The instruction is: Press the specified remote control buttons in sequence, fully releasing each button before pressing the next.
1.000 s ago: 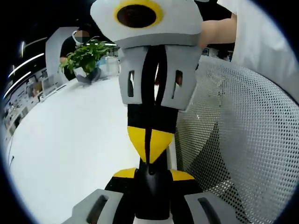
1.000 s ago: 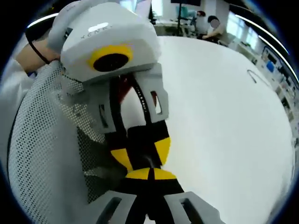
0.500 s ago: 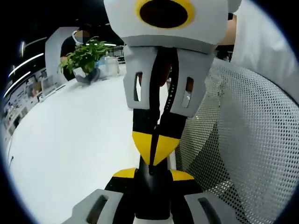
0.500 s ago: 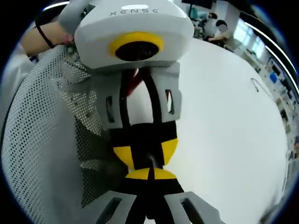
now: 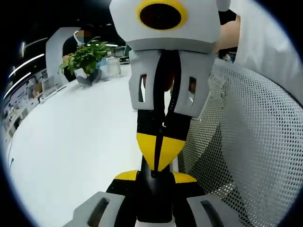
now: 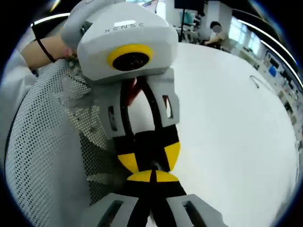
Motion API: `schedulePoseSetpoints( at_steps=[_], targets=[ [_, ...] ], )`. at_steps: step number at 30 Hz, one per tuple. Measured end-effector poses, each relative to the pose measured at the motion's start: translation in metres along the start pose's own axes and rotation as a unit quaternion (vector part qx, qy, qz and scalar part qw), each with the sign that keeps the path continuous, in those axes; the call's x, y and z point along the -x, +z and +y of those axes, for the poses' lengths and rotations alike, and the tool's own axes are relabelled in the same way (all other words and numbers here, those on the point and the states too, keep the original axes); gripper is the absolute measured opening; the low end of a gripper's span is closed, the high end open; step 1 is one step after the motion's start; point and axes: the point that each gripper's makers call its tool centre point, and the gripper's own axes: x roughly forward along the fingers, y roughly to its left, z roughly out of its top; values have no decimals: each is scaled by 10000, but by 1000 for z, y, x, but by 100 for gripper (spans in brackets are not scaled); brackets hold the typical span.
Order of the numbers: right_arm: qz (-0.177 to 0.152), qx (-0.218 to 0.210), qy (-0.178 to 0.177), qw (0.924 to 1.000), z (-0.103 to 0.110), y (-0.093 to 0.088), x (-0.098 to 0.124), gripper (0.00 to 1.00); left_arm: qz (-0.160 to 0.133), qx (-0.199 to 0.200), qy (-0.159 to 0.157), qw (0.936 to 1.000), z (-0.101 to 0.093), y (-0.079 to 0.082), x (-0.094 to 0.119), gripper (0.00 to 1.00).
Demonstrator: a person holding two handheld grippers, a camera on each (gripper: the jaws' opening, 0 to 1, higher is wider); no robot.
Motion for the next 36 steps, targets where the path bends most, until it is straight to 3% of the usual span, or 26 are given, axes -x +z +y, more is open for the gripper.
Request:
schedulePoseSetpoints(
  at_steps=[13, 18, 24, 27, 34, 36],
  targets=[
    [305, 179, -243, 9991, -6, -4, 0, 0, -3, -3, 2, 10000, 0, 0, 0, 25],
    [474, 533, -306, 9970, -5, -4, -2, 0, 18, -28, 2, 10000, 0, 0, 0, 25],
    [591, 991, -707, 9908, -5, -4, -3, 0, 28, 22, 25, 10000, 0, 0, 0, 25],
    [524, 886, -756, 9918, -6, -4, -2, 0, 37, -2, 26, 10000, 0, 1, 0, 25],
    [218, 503, -336, 9979, -1, 0, 0, 0, 21, 17, 12, 10000, 0, 1, 0, 25],
    [302, 798, -356, 9957, -1, 0, -2, 0, 28, 9, 13, 10000, 0, 0, 0, 25]
  ],
)
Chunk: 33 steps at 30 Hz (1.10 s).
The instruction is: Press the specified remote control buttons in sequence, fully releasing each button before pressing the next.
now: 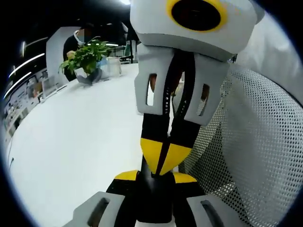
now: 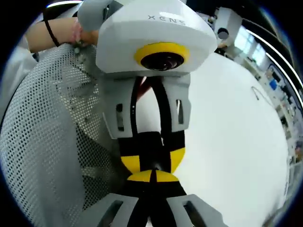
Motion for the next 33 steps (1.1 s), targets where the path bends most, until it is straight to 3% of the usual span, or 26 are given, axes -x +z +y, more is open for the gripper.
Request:
schedulePoseSetpoints(
  at_steps=[16, 26, 29, 31, 33],
  targets=[
    [169, 144, 157, 9996, 1, 1, -2, 0, 149, 72, 151, 9997, 0, 0, 0, 25],
    [70, 130, -191, 9997, 2, 2, -2, 0, 286, 81, 279, 9992, -2, 1, 0, 27],
    [17, 89, -229, 9997, 1, 3, -2, 0, 292, 135, 136, 9994, -8, 2, 0, 35],
    [-32, 84, -191, 9998, 1, 4, -1, 0, 159, 537, 67, 9984, -12, 5, -1, 41],
    [-60, 52, -129, 9999, 1, 5, -2, 0, 283, 200, 139, 9993, -9, 2, -1, 40]
  ],
)
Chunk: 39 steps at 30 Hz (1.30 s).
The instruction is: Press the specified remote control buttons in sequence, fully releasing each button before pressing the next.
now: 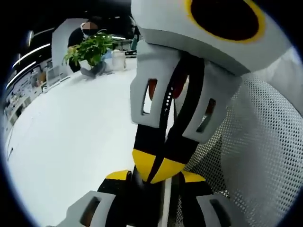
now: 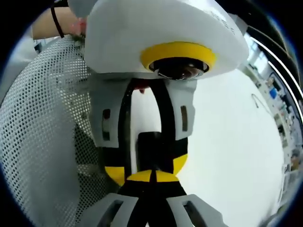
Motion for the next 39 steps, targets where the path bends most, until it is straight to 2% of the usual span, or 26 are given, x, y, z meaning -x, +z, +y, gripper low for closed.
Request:
schedulePoseSetpoints(
  at_steps=[4, 5, 6, 7, 9, 13, 14, 15, 17, 20, 22, 25, 28, 32, 34, 37, 39],
  targets=[
    [-119, -109, 142, 9998, 0, 1, 0, 0, 71, -58, 61, 9999, 1, 1, -1, 36],
    [-161, -111, 164, 9997, 1, 0, 1, 0, 125, -259, 148, 9995, 4, -1, -1, 34],
    [-218, -155, 174, 9995, 1, 1, 1, 0, 71, -289, 87, 9995, 2, 1, -2, 34],
    [-326, -329, 221, 9987, 2, 0, 1, 0, 100, -158, 88, 9998, 2, 0, -2, 34],
    [-595, -564, 317, 9961, 4, 1, 3, 0, 83, -195, 82, 9997, 3, 0, -2, 33],
    [-719, -433, 399, 9957, 9, -11, 10, 0, 56, -296, 15, 9995, -1, 1, -2, 29],
    [-703, -324, 368, 9963, 10, -16, 13, 0, 6, -472, -134, 9988, -7, 4, -4, 26],
    [-724, -241, 332, 9965, 10, -18, 15, 0, 53, -479, -212, 9986, -12, 3, -3, 25],
    [-750, -191, 250, 9967, 7, -23, 17, 2, 58, -427, -105, 9990, -8, 3, -2, 25],
    [-659, -365, 145, 9971, 1, -31, 16, 17, 45, -422, -118, 9990, -7, 2, -1, 25],
    [-768, -488, 202, 9956, 1, -31, 17, 18, 45, -414, -121, 9991, -6, 2, -1, 25],
    [-788, -354, 252, 9959, 0, -32, 17, 19, 22, -385, -132, 9992, -4, 1, -1, 25],
    [-820, -306, 463, 9951, 4, -33, 18, 26, -9, -352, -150, 9993, -3, 0, 0, 25],
    [-587, -180, 421, 9972, 0, -44, 13, 24, -26, -329, -153, 9993, -2, 0, 0, 25],
    [-649, -219, 439, 9967, -2, -42, 13, 23, -37, -325, -155, 9993, -1, 0, 0, 25],
    [-634, 21, 455, 9969, -1, -41, 12, 22, -71, -292, -166, 9994, 1, 0, 0, 25],
    [-656, 30, 480, 9967, -2, -42, 12, 22, -100, -252, -173, 9995, 2, 0, 0, 25]
  ],
)
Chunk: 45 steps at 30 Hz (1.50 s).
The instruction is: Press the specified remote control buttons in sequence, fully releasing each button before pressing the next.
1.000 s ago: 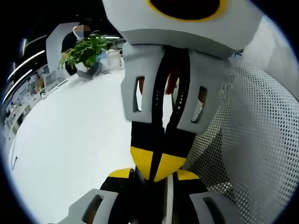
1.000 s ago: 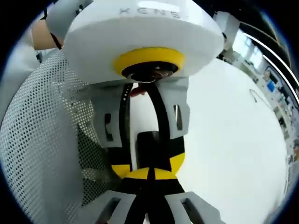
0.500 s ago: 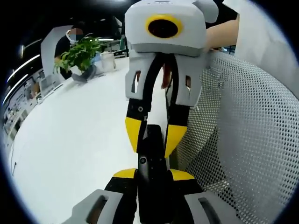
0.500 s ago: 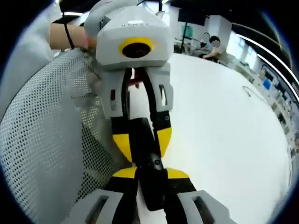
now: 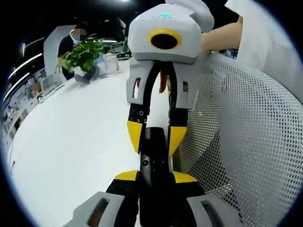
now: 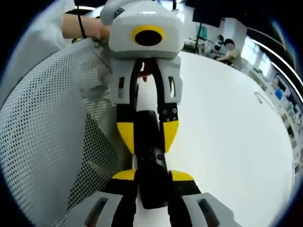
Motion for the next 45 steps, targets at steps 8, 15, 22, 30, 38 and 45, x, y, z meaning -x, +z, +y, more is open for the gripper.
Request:
schedulePoseSetpoints(
  at_steps=[8, 15, 22, 30, 38, 45],
  targets=[
    [-83, -136, -184, 9997, -5, 0, -1, 21, 317, 374, 216, 9986, 11, -6, 8, 29],
    [-84, -208, -234, 9995, -8, -1, 0, 21, 357, 706, 486, 9957, 18, -7, 31, 44],
    [-122, -276, -260, 9992, -9, -1, -1, 21, -31, 1070, 1044, 9888, 29, 3, 56, 59],
    [-126, -286, -295, 9991, -10, -1, -1, 21, -444, 1384, 1638, 9757, 35, 12, 79, 67],
    [-124, -325, -292, 9990, -10, -2, -2, 21, -1210, 1601, 2699, 9417, 48, 21, 106, 83],
    [-119, -353, -286, 9989, -10, -1, -1, 21, -2143, 1685, 3723, 8872, 70, 31, 146, 100]
  ],
)
